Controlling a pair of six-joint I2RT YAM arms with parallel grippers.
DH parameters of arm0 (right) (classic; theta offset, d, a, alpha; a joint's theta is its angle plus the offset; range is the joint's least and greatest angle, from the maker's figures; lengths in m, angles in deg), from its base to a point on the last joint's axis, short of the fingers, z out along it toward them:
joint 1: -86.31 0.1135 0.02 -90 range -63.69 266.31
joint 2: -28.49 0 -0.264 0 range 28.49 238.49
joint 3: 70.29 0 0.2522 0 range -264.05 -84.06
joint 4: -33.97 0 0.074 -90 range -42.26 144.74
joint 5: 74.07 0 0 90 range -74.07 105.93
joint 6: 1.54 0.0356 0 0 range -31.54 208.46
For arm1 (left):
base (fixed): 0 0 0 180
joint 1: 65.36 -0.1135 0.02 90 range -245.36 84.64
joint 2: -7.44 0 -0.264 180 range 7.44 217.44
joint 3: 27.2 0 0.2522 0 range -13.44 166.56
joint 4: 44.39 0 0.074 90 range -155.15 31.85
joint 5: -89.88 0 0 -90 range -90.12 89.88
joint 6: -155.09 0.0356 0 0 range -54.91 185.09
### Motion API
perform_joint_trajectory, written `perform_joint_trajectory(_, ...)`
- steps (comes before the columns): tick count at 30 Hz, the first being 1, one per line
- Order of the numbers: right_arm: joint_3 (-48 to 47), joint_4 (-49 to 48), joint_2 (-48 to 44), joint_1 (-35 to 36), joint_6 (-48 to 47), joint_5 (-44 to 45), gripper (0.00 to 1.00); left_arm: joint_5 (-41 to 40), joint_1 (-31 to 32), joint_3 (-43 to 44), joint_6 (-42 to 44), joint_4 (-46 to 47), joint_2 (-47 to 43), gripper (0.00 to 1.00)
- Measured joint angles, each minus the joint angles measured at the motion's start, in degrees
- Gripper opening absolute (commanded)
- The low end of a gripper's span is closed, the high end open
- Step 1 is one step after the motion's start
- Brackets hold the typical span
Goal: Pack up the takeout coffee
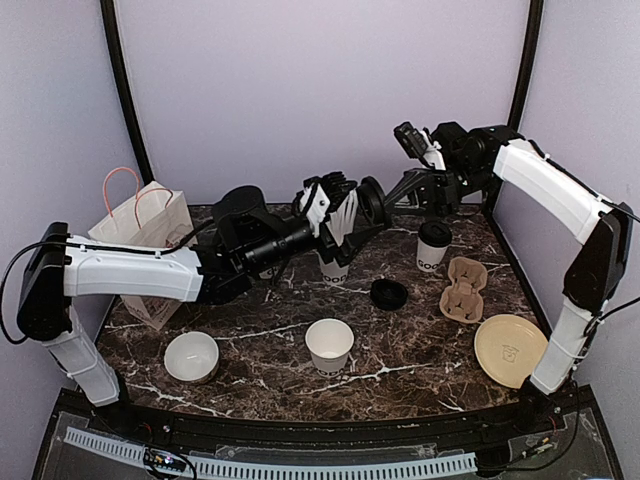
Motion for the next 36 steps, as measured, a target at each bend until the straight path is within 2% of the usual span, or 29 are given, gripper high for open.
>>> perform_joint_trajectory(11,0.3,-1.1,0.0,0.3,1.4,0.0,0.06,0.7,0.0,1.0,-0.5,-0.9,1.0,0.73)
perform_joint_trajectory(14,0.4,-1.1,0.0,0.2,1.4,0.0,0.16,1.0,0.0,1.2,-0.6,-1.5,1.0,0.72)
perform_joint_trajectory(18,0.6,-1.0,0.0,0.3,1.8,1.0,0.4,1.3,0.0,1.2,-0.7,-2.4,1.0,0.71)
perform_joint_trajectory(21,0.9,-1.7,-0.5,-0.2,2.0,3.7,0.48,1.6,0.0,1.3,-0.9,-5.4,0.5,0.7)
perform_joint_trajectory(25,6.5,-5.7,-5.2,-4.0,5.4,7.6,0.51,2.0,0.0,2.2,-1.5,-15.6,-2.2,0.7)
perform_joint_trajectory(29,16.8,-18.2,-12.2,-9.2,16.2,16.7,0.6,3.7,0.0,6.5,-2.8,-31.6,-6.3,0.68)
perform_joint_trajectory(33,27.8,-30.2,-18.8,-9.7,24.3,29.7,0.65,7.1,0.0,13.0,-3.8,-48.9,-9.1,0.67)
perform_joint_trajectory(36,30.8,-33.9,-19.7,-9.6,27.3,33.9,0.65,8.1,0.6,17.5,-4.1,-61.1,-9.1,0.66)
